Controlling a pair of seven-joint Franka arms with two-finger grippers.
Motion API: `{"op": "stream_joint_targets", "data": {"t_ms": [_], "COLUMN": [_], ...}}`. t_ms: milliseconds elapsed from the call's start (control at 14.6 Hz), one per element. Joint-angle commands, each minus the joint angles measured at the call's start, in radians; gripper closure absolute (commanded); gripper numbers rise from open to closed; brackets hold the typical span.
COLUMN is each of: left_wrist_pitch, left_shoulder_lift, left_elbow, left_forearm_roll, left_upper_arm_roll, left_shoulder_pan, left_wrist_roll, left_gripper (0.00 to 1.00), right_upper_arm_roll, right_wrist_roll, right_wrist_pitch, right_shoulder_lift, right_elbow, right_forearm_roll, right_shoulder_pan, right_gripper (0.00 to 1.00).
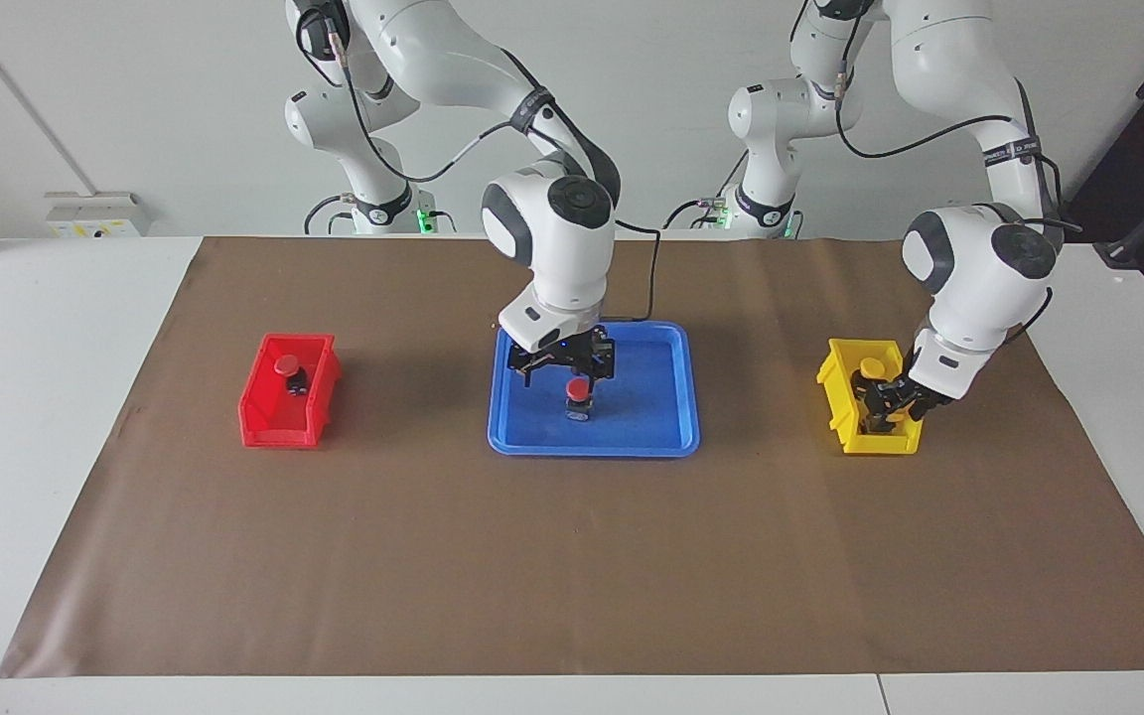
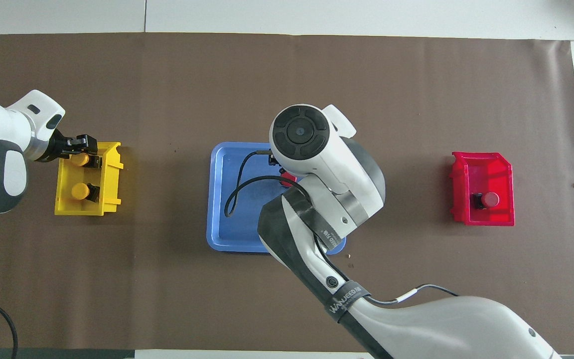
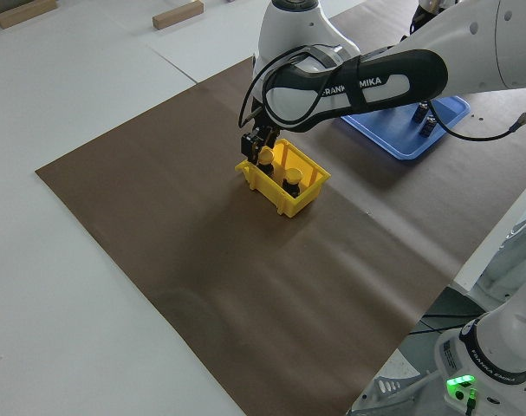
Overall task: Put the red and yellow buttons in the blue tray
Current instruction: 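Release the red button in the tray while the left gripper lifts the yellow button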
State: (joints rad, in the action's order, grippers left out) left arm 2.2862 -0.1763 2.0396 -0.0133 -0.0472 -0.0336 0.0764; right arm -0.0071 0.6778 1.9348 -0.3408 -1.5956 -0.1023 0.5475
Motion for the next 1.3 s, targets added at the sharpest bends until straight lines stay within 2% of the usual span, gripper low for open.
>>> {"op": "stream_joint_targets", "data": {"t_ms": [0, 68, 205, 273, 410, 546, 683, 751, 820, 1024, 1229], "left_wrist_pitch": [0.015, 0.009, 0.004, 0.004, -0.004, -0.167, -0.369, -0.422, -0.413, -0.286, -0.209], "left_shoulder_lift": [0.029, 0.031, 0.031, 0.031, 0.026, -0.001, -0.026, -0.032, -0.032, 0.001, -0.020], "left_elbow": [0.037, 0.039, 0.039, 0.039, 0.018, -0.153, -0.365, -0.413, -0.408, -0.288, -0.277], "left_forearm_roll": [0.015, 0.015, 0.015, 0.016, 0.016, 0.024, 0.027, 0.038, 0.042, 0.042, 0.041], "left_upper_arm_roll": [0.003, 0.003, 0.003, 0.003, 0.003, 0.004, 0.001, -0.003, -0.003, -0.003, -0.003], "left_shoulder_pan": [0.003, 0.003, 0.001, 0.001, 0.003, 0.004, 0.006, 0.029, 0.113, 0.366, 0.542], "left_wrist_roll": [0.011, 0.013, 0.023, 0.023, 0.028, 0.032, 0.039, 0.093, 0.215, 0.648, 0.837], "left_gripper": [0.34, 0.48, 0.93, 0.99, 0.99, 0.99, 0.99, 0.99, 0.99, 0.99, 0.99], "right_upper_arm_roll": [0.015, 0.013, 0.012, 0.012, 0.010, 0.010, 0.009, 0.009, 0.009, 0.009, 0.009], "right_wrist_roll": [-0.230, -0.338, -0.552, -0.634, -0.803, -0.907, -0.971, -0.975, -0.998, -1.024, -1.026], "right_wrist_pitch": [-0.082, -0.080, -0.056, -0.045, 0.042, 0.097, 0.154, 0.170, 0.196, 0.280, 0.323], "right_shoulder_lift": [0.239, 0.315, 0.449, 0.477, 0.520, 0.514, 0.510, 0.507, 0.488, 0.439, 0.422], "right_elbow": [-0.175, -0.267, -0.435, -0.492, -0.601, -0.658, -0.687, -0.698, -0.708, -0.724, -0.731], "right_forearm_roll": [0.019, 0.060, 0.102, 0.102, 0.104, 0.104, 0.108, 0.110, 0.110, 0.110, 0.110], "right_shoulder_pan": [-0.171, -0.235, -0.375, -0.436, -0.552, -0.642, -0.661, -0.661, -0.667, -0.687, -0.684], "right_gripper": [0.00, 0.00, 0.00, 0.00, 0.03, 0.12, 0.20, 0.24, 0.26, 0.32, 0.32]}}
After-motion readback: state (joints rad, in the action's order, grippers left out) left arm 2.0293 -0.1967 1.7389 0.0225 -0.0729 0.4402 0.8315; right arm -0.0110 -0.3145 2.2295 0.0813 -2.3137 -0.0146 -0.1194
